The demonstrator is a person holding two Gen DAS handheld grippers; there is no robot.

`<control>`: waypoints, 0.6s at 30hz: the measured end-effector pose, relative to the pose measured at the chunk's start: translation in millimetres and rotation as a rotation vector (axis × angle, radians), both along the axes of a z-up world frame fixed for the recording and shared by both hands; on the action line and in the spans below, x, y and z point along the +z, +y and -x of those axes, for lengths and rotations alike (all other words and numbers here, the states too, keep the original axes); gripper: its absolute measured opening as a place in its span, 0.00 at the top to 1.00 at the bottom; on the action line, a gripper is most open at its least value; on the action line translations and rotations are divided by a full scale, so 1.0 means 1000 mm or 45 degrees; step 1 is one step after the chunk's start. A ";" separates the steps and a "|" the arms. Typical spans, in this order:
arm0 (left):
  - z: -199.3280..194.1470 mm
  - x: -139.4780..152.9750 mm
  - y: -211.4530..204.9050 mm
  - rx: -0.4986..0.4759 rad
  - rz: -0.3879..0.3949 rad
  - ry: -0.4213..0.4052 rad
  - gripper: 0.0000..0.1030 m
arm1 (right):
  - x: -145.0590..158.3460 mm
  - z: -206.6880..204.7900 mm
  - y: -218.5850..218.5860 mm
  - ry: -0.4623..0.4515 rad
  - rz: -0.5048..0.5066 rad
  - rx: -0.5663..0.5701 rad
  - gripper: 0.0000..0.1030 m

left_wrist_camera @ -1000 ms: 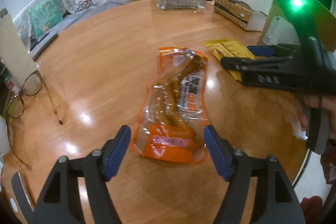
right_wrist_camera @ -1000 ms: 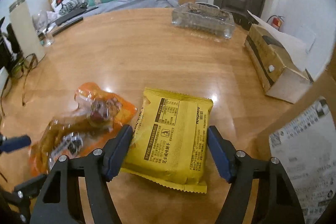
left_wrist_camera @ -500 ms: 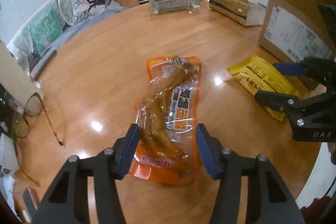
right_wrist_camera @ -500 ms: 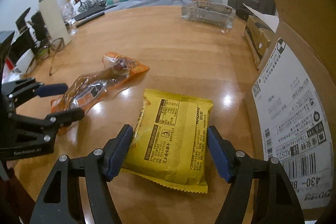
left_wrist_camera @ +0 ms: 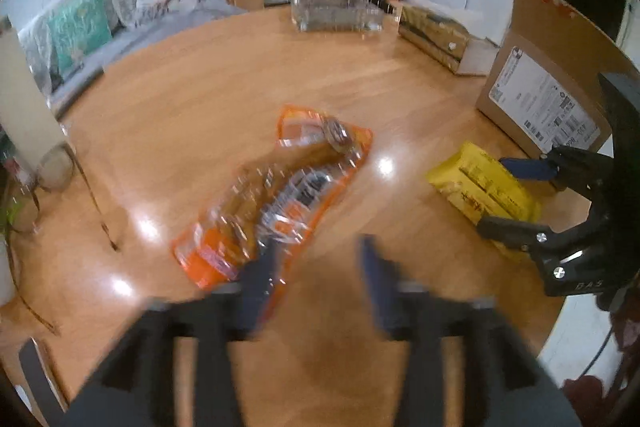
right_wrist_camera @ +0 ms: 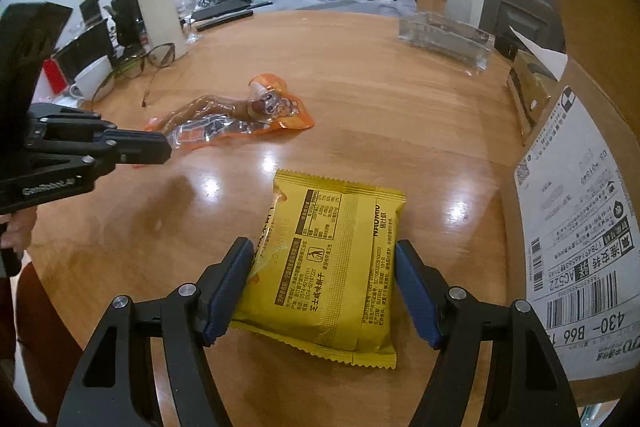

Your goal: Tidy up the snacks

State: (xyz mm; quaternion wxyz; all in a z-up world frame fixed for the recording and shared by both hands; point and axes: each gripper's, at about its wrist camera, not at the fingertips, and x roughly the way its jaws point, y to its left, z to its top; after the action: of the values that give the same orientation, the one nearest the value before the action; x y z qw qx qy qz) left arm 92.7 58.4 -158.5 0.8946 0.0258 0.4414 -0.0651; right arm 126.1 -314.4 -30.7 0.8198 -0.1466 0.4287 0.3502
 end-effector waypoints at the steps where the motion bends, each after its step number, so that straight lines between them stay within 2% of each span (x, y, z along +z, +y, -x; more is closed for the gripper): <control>1: 0.000 0.003 0.002 -0.006 -0.027 -0.032 0.26 | 0.000 0.000 0.000 0.004 -0.003 0.002 0.33; 3: -0.008 0.007 0.011 -0.024 -0.050 -0.040 0.25 | 0.001 0.000 0.001 0.005 0.000 0.007 0.33; 7: -0.036 -0.001 0.031 -0.064 -0.021 0.065 0.24 | 0.001 0.001 0.004 0.003 0.009 0.040 0.33; 10: -0.049 -0.009 0.032 -0.112 -0.022 0.106 0.24 | 0.000 -0.002 0.004 0.005 0.005 0.049 0.33; 13: -0.049 -0.011 0.026 -0.164 0.017 0.132 0.24 | 0.000 -0.005 0.002 0.012 -0.004 0.051 0.33; 15: -0.045 -0.012 0.019 -0.190 -0.009 0.129 0.24 | 0.001 -0.007 0.002 0.018 -0.012 0.051 0.33; 18: -0.034 -0.010 0.015 -0.218 0.081 0.133 0.24 | 0.000 -0.007 0.002 0.017 -0.015 0.056 0.33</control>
State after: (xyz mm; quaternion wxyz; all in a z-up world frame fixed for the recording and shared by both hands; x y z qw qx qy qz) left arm 127.0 73.4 -168.7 0.8619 0.0316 0.4813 -0.1564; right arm 133.1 -312.6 -30.2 0.8099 -0.1487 0.4287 0.3716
